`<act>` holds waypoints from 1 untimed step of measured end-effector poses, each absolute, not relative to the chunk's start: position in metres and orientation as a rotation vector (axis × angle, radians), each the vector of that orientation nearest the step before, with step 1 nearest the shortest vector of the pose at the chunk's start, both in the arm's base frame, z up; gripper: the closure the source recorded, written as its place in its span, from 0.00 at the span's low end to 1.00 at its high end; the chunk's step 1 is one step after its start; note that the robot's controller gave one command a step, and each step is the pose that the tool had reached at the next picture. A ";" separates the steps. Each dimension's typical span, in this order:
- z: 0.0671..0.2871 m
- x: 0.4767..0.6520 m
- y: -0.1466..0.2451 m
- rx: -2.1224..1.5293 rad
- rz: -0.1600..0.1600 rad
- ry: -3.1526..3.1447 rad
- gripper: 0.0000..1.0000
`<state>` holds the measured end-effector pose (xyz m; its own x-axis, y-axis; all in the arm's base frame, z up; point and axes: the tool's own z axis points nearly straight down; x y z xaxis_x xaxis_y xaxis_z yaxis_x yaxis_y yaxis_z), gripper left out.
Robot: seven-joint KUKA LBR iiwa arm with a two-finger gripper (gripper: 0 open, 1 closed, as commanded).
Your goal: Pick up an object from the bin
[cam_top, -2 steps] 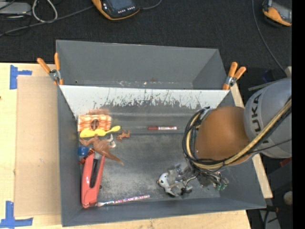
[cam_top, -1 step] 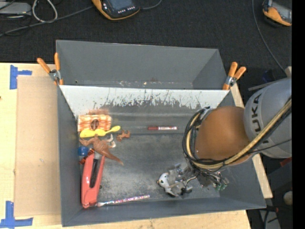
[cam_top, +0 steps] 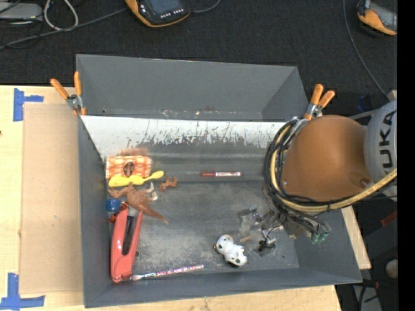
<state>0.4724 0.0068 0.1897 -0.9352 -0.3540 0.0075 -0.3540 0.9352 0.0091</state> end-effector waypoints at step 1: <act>0.229 0.477 -0.007 0.581 -0.012 -3.074 1.00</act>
Offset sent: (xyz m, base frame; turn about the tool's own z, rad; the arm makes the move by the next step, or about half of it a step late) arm 0.0055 0.0078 -0.0122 -0.0031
